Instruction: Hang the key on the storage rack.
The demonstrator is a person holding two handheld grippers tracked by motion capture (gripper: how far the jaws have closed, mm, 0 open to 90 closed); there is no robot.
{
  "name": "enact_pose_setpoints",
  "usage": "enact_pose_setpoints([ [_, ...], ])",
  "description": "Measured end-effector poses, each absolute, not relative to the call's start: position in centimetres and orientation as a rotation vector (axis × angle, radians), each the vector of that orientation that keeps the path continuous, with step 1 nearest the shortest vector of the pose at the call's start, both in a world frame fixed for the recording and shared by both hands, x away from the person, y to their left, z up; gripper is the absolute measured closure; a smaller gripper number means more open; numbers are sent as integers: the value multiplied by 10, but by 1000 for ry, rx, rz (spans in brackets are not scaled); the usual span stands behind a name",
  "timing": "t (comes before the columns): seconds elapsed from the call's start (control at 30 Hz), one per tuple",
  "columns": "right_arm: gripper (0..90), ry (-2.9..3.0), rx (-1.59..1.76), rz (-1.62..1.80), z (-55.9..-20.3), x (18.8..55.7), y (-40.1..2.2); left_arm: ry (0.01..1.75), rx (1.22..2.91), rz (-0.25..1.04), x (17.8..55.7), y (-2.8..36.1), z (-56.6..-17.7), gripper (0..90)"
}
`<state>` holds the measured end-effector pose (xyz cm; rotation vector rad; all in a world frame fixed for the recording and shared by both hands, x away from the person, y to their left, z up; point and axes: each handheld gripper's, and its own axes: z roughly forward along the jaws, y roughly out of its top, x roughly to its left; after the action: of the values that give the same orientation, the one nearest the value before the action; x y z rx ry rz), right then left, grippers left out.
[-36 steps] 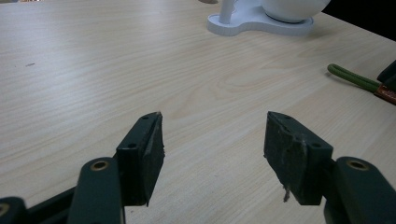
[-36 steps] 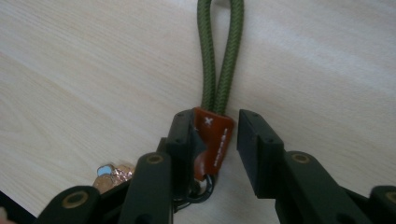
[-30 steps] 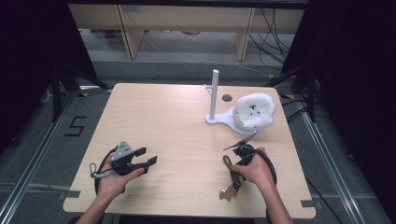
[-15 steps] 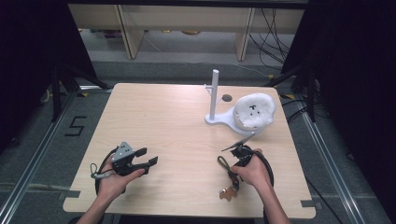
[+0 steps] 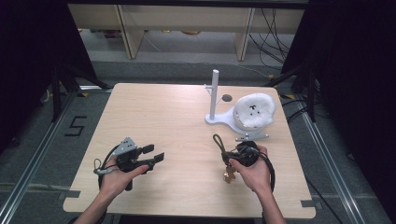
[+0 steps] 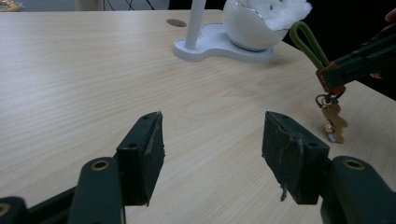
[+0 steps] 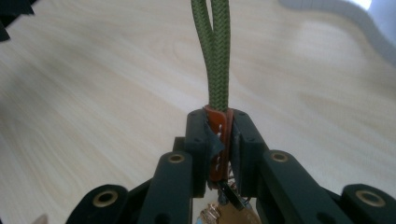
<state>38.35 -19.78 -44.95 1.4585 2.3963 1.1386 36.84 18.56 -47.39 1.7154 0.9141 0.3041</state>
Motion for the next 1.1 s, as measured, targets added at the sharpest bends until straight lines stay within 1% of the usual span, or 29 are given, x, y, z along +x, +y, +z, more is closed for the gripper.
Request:
enact_pose_setpoints([
  [0.2, 797, 2291, 1338, 1337, -448, 383, -195, 881, 1708, 296, 372, 180, -464, 403],
  [0.37, 797, 2188, 1265, 1476, -443, 381, -191, 861, 1677, 250, 375, 174, -457, 454],
  [0.43, 797, 2156, 1210, 1493, -441, 381, -188, 860, 1652, 214, 376, 171, -455, 481],
  [0.47, 797, 2148, 1241, 1506, -440, 379, -186, 857, 1647, 210, 376, 168, -454, 487],
  [0.5, 797, 2133, 1163, 1513, -441, 381, -187, 857, 1646, 209, 377, 166, -452, 494],
  [0.53, 797, 2113, 1205, 1529, -440, 379, -184, 844, 1640, 205, 378, 163, -450, 500],
  [0.73, 797, 2086, 1134, 1572, -438, 380, -179, 807, 1631, 194, 383, 151, -439, 547],
  [0.8, 797, 2065, 1104, 1599, -438, 381, -175, 788, 1623, 172, 388, 142, -433, 564],
  [0.97, 797, 2050, 1124, 1613, -438, 378, -169, 757, 1621, 159, 396, 127, -425, 579],
  [1.1, 797, 2043, 1072, 1643, -440, 380, -167, 731, 1624, 140, 402, 116, -420, 591],
])
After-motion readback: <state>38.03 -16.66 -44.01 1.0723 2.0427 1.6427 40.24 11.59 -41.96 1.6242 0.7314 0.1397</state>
